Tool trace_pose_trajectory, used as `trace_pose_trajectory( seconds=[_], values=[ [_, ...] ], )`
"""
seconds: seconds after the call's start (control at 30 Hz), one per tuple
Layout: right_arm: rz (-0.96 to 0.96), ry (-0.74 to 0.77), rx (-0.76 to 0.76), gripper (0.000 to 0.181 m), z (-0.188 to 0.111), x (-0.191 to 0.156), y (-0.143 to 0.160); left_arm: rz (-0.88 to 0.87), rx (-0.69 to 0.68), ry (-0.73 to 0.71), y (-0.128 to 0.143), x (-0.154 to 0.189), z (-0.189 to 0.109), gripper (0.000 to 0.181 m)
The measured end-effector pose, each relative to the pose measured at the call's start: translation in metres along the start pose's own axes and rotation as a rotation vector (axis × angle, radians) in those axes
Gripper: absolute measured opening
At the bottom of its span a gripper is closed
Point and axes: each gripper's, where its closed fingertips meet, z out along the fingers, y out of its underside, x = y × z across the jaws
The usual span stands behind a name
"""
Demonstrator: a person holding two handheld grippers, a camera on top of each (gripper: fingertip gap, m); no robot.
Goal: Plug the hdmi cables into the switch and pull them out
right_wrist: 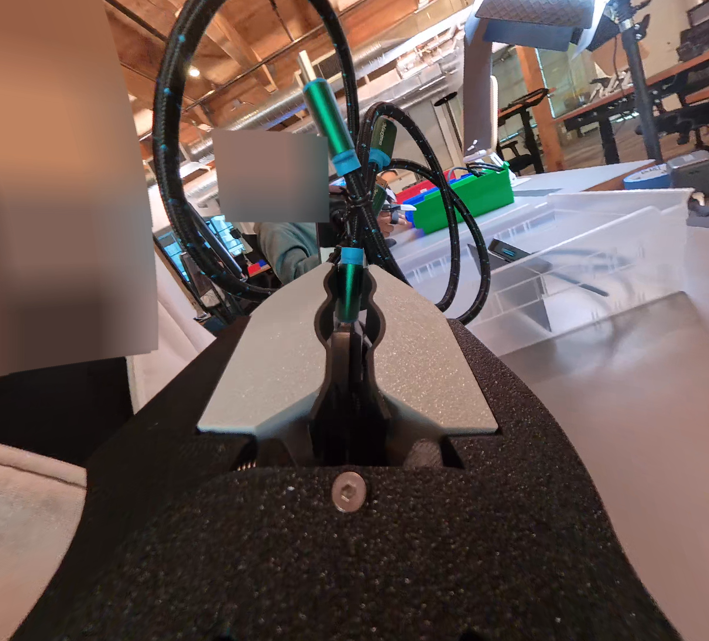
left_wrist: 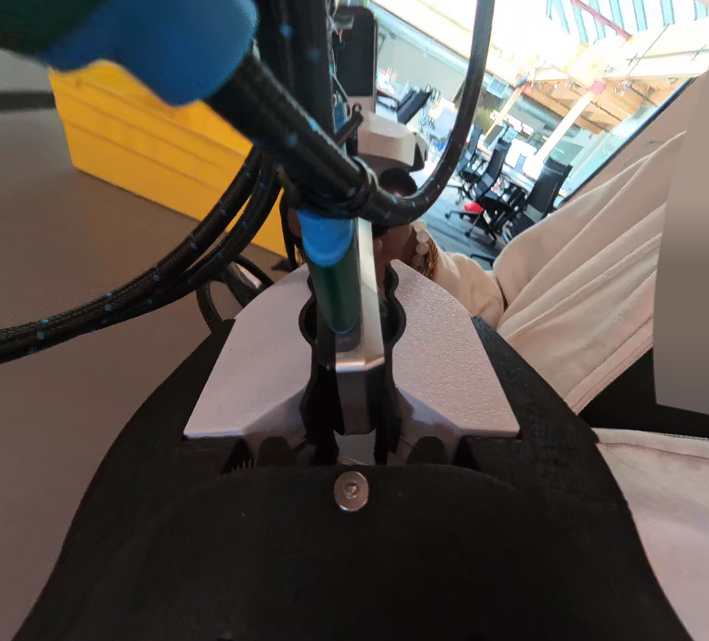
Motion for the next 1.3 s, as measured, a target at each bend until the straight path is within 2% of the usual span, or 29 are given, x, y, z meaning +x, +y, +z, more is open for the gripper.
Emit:
trace_pose_trajectory(
  seconds=[0.1,0.2,0.27,0.33,0.4,0.43,0.47,0.57,0.63,0.7,0.77,0.9,1.03,1.1,1.17,1.3],
  values=[
    [-0.007,0.044,-0.036,0.011,-0.003,0.008,0.008,-0.023,-0.173,-0.022,0.021,-0.007,-0.001,0.031],
    [-0.031,0.078,-0.049,0.011,-0.003,0.01,0.012,0.023,-0.19,-0.039,0.02,-0.012,-0.007,0.031],
    [-0.012,0.078,0.002,0.012,-0.003,0.009,0.008,0.052,-0.065,-0.029,0.001,-0.012,-0.009,0.031],
    [0.042,0.057,0.113,0.011,-0.005,0.009,0.0,0.09,0.155,-0.041,-0.029,-0.011,-0.015,0.03],
    [0.1,0.072,0.254,0.011,-0.011,0.013,-0.007,0.147,0.333,-0.119,-0.053,-0.016,-0.027,0.027],
    [0.124,0.09,0.314,0.011,-0.013,0.016,-0.008,0.184,0.359,-0.17,-0.056,-0.019,-0.028,0.03],
    [0.136,0.11,0.366,0.011,-0.015,0.019,-0.009,0.225,0.365,-0.232,-0.055,-0.023,-0.028,0.037],
    [0.129,0.199,0.506,0.011,-0.025,0.029,-0.016,0.333,0.31,-0.485,-0.043,-0.039,-0.025,0.094],
    [0.096,0.241,0.588,0.011,-0.035,0.032,-0.024,0.386,0.167,-0.606,-0.022,-0.046,-0.022,0.105],
    [0.07,0.269,0.652,0.011,-0.043,0.033,-0.032,0.382,0.072,-0.657,-0.007,-0.048,-0.017,0.104],
    [0.024,0.305,0.672,0.011,-0.044,0.032,-0.034,0.386,0.023,-0.665,-0.001,-0.048,-0.009,0.094],
    [-0.002,0.315,0.647,0.011,-0.042,0.026,-0.031,0.475,-0.024,-0.709,-0.007,-0.061,-0.009,0.054],
    [-0.031,0.365,0.626,0.011,-0.041,0.021,-0.028,0.442,-0.043,-0.629,0.003,-0.062,0.007,0.05],
    [-0.055,0.38,0.635,0.011,-0.037,0.015,-0.025,0.429,-0.038,-0.674,0.005,-0.067,0.011,0.053],
    [-0.11,0.409,0.637,0.011,-0.036,0.01,-0.024,0.414,-0.003,-0.727,0.001,-0.071,0.007,0.043],
    [-0.259,0.51,0.492,0.012,-0.035,0.011,-0.022,0.404,-0.044,-0.734,0.004,-0.071,0.003,0.038]
  ],
)
